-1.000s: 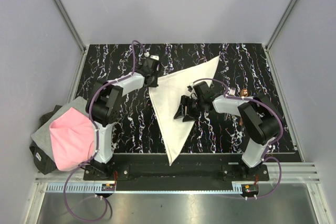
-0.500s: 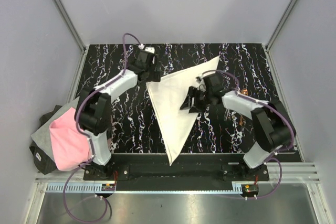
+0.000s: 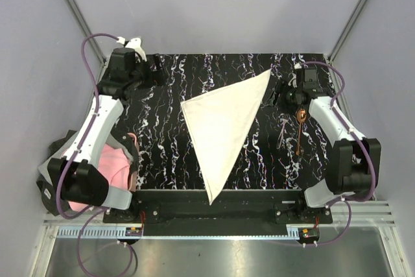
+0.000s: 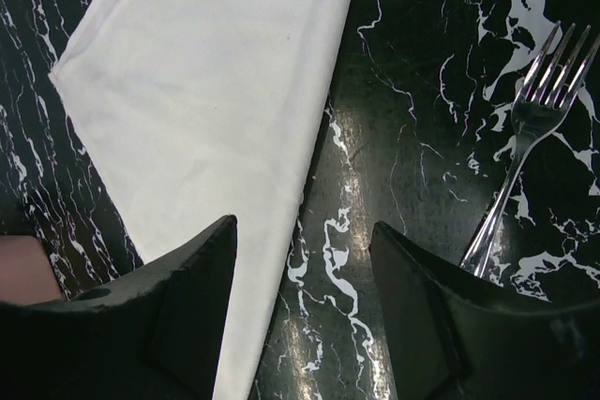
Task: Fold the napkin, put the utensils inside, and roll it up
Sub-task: Grab a utensil with the right arm
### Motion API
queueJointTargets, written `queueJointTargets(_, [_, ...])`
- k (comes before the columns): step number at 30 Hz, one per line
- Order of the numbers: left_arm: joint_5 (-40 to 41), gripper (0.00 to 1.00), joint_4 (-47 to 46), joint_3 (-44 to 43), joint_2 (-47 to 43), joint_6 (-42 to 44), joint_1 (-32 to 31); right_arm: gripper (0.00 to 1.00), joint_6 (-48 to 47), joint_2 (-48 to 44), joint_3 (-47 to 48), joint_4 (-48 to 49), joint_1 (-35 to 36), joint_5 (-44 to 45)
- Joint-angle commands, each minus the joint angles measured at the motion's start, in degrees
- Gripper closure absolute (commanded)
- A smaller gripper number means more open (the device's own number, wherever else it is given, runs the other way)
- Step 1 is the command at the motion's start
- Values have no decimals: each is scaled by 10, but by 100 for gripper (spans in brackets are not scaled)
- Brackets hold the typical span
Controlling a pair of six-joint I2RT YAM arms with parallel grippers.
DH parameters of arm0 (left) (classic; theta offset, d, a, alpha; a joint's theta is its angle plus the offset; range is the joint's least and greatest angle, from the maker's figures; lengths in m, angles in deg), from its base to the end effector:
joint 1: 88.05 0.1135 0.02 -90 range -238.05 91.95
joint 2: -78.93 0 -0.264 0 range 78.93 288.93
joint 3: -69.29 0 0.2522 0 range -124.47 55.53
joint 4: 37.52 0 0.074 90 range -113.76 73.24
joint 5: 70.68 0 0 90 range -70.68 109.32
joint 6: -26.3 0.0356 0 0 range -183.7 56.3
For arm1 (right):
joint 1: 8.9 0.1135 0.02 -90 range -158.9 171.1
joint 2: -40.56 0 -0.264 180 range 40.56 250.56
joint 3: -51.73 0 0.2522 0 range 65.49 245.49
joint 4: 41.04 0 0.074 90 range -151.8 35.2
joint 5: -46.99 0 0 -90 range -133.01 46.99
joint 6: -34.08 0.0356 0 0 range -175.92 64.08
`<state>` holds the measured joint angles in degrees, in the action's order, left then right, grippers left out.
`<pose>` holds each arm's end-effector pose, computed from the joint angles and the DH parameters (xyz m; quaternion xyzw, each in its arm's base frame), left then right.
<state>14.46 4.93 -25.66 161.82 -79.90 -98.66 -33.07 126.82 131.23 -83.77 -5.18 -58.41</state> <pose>0.3222 -0.0634 0.3728 -0.0212 0.8669 -0.1509 0.4745 0.3223 0.0304 0.2649 0.1087 0.9245 0.2012 0.3050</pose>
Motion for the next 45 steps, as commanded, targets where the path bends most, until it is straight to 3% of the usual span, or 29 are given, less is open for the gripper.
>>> queueJointTargets(1, [-23, 1, -3, 54, -44, 26, 1, 33, -14, 49, 52, -25, 6, 30])
queueJointTargets(9, [-81, 1, -2, 67, -44, 38, 1, 35, -48, 94, 71, -88, -6, 179])
queueJointTargets(19, [-81, 1, -5, 75, -53, 43, 1, 45, -44, 188, 69, -85, -22, 161])
queueJointTargets(28, [-91, 1, -5, 74, -45, 36, 1, 51, -44, 213, 53, -85, -22, 166])
queueJointTargets(35, [-90, 1, -5, 74, -50, 34, 1, 65, -46, 225, 34, -87, -22, 176])
queueJointTargets(38, [-89, 1, -5, 74, -55, 34, 1, 86, -51, 228, 32, -86, -22, 167])
queueJointTargets(39, [-89, 1, -5, 74, -55, 34, 1, 100, -51, 227, 33, -87, -22, 162])
queueJointTargets(45, [-88, 1, -6, 74, -61, 31, 1, 100, -22, 169, 50, -90, -7, 98])
